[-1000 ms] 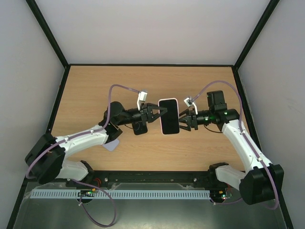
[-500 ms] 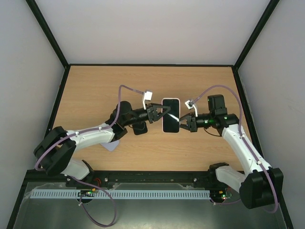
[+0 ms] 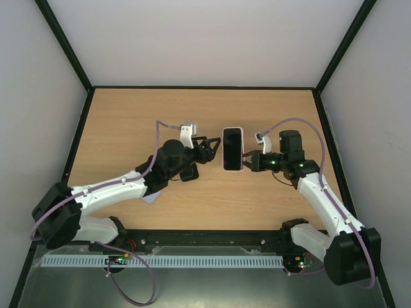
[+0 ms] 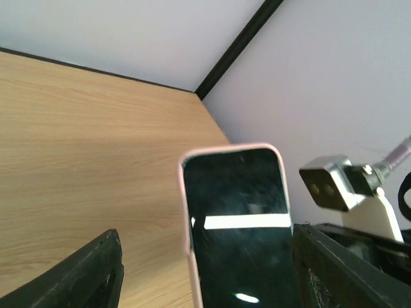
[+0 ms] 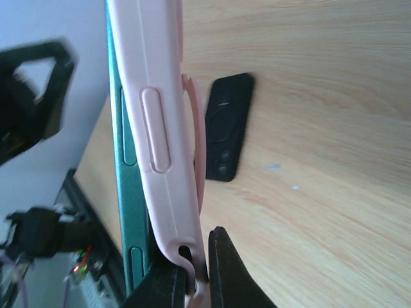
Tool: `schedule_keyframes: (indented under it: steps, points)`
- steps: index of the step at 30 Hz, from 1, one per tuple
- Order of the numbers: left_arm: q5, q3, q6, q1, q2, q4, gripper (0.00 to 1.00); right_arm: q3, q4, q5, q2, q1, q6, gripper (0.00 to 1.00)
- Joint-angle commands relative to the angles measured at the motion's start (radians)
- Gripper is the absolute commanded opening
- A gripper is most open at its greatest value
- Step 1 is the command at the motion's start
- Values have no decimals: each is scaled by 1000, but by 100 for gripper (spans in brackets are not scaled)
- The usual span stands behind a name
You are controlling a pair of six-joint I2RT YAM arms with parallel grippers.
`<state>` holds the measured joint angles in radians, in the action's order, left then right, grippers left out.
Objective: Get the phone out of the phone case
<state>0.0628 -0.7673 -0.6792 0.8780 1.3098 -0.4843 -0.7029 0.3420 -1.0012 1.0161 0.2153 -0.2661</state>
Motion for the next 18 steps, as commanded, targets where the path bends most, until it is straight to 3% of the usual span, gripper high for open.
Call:
schedule_keyframes:
  steps: [1,5,12,18]
  points:
    - [198,19,91,95,15,72,69,3,-92,214,35,-6,-110,2]
    - [335,-8,177,217,91,101,66,-15,-51,334,91,-7,-148,2]
    - [428,-59,245,324,246,106,66,-54,44,502,135,-7,-160,2]
    - [463,-118,303,360,342,119,69,-71,95,478,220,-7,-145,2]
